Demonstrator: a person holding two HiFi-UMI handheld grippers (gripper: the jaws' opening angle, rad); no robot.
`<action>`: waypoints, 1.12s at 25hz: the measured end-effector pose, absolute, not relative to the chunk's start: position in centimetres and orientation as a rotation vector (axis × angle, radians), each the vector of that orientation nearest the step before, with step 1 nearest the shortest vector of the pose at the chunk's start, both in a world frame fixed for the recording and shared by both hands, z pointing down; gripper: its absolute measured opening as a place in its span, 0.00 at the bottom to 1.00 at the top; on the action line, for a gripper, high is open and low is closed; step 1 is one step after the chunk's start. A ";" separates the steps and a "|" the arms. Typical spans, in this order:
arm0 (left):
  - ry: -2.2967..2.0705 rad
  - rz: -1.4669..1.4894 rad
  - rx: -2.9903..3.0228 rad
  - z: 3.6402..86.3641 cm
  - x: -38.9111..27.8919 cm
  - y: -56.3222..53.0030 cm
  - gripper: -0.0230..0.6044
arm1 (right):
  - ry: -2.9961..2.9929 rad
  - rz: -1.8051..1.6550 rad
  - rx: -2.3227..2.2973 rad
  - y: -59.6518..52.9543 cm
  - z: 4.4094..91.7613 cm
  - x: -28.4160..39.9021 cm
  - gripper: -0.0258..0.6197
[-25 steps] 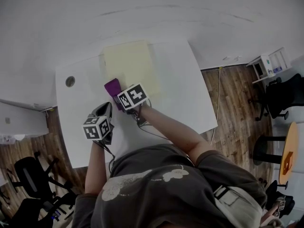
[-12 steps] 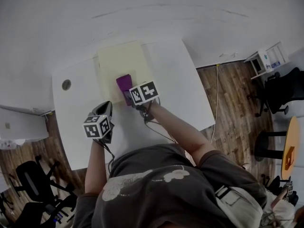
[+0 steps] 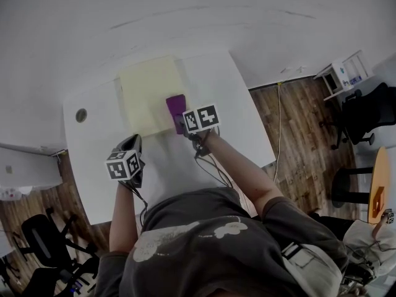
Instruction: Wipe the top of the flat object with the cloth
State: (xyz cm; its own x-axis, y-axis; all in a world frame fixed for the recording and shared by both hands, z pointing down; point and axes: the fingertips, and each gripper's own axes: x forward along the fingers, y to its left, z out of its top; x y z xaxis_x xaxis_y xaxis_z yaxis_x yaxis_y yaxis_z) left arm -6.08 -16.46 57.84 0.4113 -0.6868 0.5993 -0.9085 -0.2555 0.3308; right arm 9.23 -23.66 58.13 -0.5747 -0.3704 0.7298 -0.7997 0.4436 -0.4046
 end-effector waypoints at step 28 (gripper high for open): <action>-1.595 0.382 1.871 56.3 -5.2 -14.5 0.03 | -2.299 1.100 0.932 -26.2 56.5 16.6 0.22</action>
